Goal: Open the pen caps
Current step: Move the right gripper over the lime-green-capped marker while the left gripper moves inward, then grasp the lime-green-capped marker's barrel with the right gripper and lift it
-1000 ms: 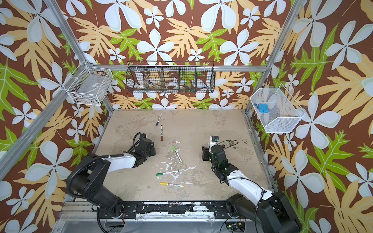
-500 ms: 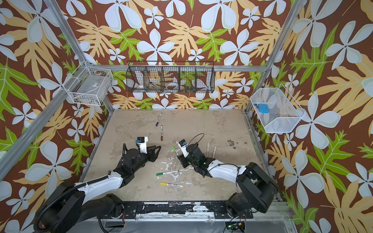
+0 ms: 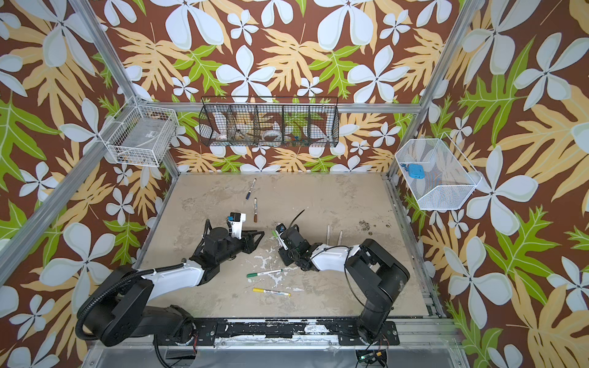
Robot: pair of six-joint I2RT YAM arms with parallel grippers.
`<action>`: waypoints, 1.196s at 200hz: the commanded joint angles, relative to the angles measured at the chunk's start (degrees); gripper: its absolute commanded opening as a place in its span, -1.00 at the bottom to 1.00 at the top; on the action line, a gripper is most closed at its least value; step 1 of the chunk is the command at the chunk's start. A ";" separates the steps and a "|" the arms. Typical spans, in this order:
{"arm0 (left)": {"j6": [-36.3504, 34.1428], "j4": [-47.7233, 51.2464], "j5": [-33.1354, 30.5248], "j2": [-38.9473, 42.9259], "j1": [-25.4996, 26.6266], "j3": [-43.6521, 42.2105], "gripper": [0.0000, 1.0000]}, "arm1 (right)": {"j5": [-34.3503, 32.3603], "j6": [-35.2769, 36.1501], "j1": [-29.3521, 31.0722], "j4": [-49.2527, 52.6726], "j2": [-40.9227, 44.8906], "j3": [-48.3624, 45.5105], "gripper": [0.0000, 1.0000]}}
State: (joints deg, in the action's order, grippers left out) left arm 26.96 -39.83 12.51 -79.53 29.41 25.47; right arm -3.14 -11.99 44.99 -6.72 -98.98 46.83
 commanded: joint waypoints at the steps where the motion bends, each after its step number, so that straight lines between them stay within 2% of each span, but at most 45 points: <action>1: 0.11 2.25 0.54 -1.01 0.03 0.93 -0.09 | -0.21 -0.23 0.14 1.66 -0.82 0.70 -0.26; 77: 0.07 7.48 -0.29 -4.67 0.03 4.19 -0.10 | -1.26 -0.67 0.26 2.97 -2.13 1.42 -0.51; 163: 0.87 6.24 0.73 -4.72 -0.01 3.94 -0.11 | -2.73 -1.28 0.25 2.25 0.70 0.24 -0.96; 192: 2.94 -0.97 4.41 -2.38 -1.07 1.05 -0.11 | -1.79 -2.45 0.15 -0.82 5.89 -2.63 -1.00; 221: 10.64 -22.85 12.42 0.50 -4.45 -7.88 -0.07 | 1.84 -3.65 0.16 -7.05 14.33 -8.15 -1.00; 239: 13.13 -31.16 14.99 1.03 -4.97 -10.68 -0.06 | 6.78 -3.73 0.05 -11.63 19.31 -11.57 -1.00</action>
State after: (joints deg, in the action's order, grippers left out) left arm 34.26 -51.64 20.82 -79.26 25.06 17.52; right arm -2.37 -14.74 45.04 -10.59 -84.40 38.22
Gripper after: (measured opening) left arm 0.471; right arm 0.065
